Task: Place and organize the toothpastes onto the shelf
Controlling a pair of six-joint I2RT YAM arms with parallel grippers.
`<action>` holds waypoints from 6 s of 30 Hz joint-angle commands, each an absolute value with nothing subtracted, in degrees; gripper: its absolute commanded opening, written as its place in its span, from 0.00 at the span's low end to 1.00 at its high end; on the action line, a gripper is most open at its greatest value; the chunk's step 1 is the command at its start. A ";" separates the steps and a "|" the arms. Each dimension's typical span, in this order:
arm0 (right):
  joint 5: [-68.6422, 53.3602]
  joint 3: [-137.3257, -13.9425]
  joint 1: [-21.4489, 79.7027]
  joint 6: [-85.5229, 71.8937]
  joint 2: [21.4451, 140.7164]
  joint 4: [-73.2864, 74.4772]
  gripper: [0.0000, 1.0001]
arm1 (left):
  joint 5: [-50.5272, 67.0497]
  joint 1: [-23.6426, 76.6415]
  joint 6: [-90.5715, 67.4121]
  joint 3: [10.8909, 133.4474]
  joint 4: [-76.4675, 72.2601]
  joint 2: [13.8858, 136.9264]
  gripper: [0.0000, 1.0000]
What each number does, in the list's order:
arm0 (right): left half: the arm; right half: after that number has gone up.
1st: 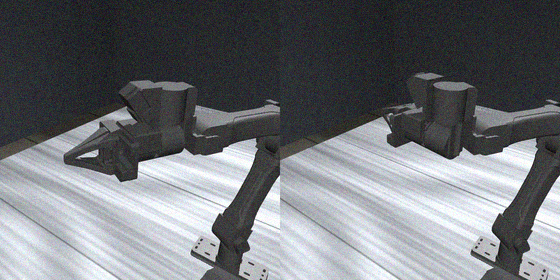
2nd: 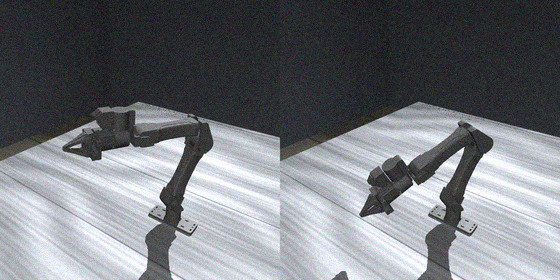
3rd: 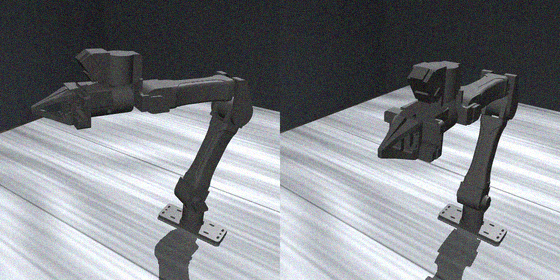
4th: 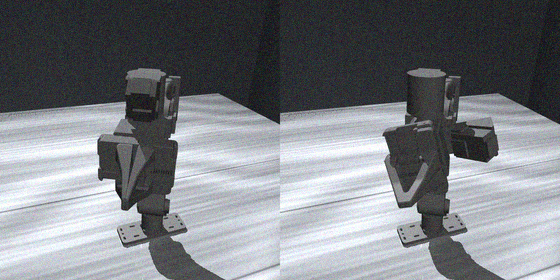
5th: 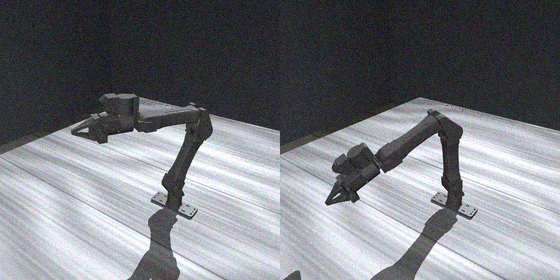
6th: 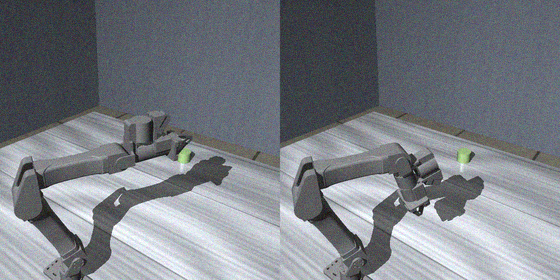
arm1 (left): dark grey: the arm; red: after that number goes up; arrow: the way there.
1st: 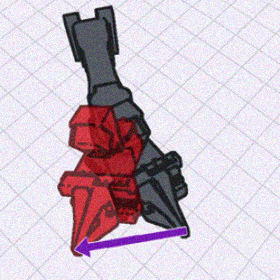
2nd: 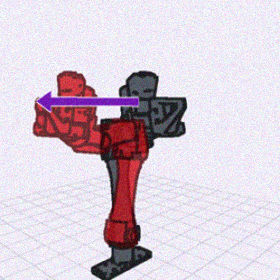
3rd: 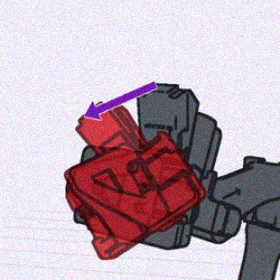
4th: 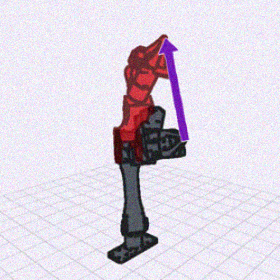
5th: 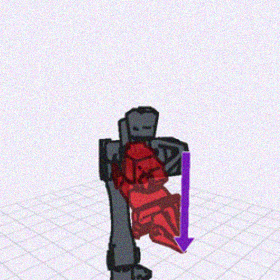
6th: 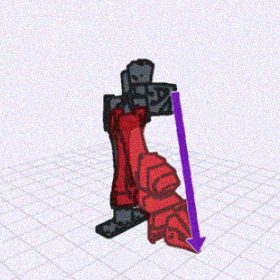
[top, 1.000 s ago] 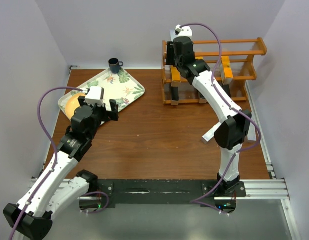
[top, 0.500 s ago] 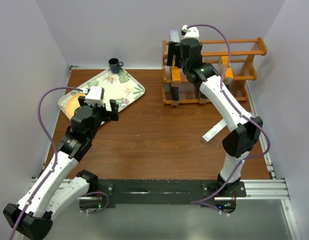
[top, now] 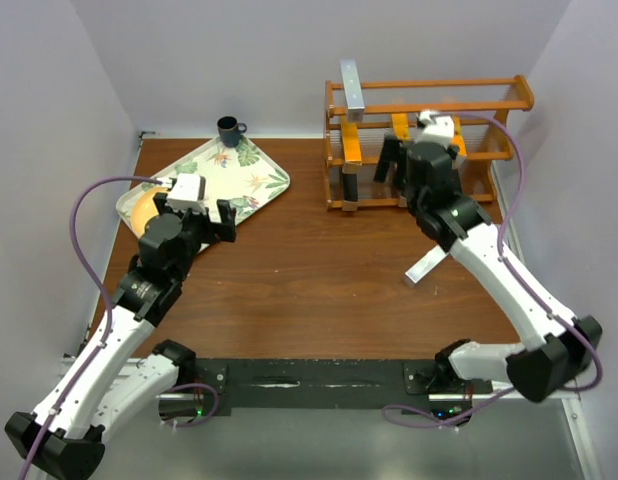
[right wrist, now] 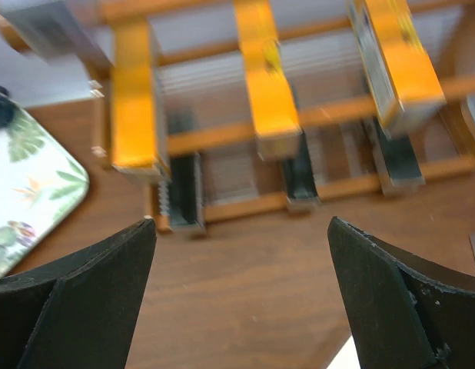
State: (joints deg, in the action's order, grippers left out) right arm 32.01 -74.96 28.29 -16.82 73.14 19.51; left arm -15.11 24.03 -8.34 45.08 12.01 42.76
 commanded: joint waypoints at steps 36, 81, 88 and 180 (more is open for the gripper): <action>45.62 -27.86 27.86 -57.92 70.31 12.31 0.67 | -13.18 24.08 -8.26 43.95 9.93 41.31 1.00; 42.19 -63.08 27.77 -17.94 51.39 41.31 0.18 | -11.78 24.08 -8.44 43.95 10.11 44.21 1.00; 38.06 -77.32 27.16 -8.01 60.11 35.35 0.15 | -11.78 24.08 -8.44 43.95 10.11 44.56 1.00; 1.85 -127.18 9.23 -8.79 110.83 33.05 0.53 | -9.84 23.99 -7.56 44.65 10.11 51.24 1.00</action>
State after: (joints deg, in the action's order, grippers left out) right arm 0.60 -127.94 8.91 -7.57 114.93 34.46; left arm -10.61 24.05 -8.34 44.12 11.68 52.16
